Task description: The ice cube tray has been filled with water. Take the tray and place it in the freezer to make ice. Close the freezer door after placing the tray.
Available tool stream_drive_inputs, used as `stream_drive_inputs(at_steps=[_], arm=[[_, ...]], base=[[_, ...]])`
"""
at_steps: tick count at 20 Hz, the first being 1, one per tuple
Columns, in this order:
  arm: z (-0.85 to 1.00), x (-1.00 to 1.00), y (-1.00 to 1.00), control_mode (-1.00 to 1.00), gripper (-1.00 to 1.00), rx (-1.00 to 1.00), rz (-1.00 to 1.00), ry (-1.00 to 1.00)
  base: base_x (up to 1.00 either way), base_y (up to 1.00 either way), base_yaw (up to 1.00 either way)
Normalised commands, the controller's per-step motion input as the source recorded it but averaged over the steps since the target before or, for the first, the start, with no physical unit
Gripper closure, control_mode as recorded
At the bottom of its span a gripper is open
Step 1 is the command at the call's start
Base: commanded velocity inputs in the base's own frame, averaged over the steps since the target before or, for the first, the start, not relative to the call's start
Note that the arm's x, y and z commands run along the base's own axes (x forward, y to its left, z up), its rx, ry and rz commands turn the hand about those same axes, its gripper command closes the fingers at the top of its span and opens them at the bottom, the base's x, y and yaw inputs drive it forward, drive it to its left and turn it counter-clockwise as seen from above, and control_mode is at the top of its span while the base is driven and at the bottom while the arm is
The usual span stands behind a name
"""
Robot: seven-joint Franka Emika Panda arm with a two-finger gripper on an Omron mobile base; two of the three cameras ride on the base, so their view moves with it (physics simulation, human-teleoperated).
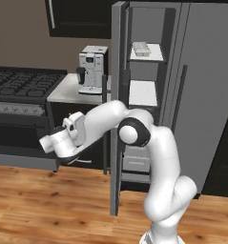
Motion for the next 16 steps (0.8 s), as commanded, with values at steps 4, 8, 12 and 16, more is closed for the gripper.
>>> stream_drive_inputs(at_steps=[4, 8, 12, 16], arm=[[-0.04, 0.04, -0.02, -1.0, -1.0, 0.0, -0.06, 0.0], [-0.07, 0.15, -0.09, -1.0, -1.0, 0.0, -0.05, 0.0], [-0.1, 0.26, -0.16, -1.0, -1.0, 0.0, -0.03, 0.0], [-0.1, 0.23, -0.13, -1.0, -1.0, 0.0, -0.02, 0.0]], base=[[0.0, 0.0, 0.0], [0.0, 0.0, 0.0], [0.0, 0.0, 0.0], [0.0, 0.0, 0.0]])
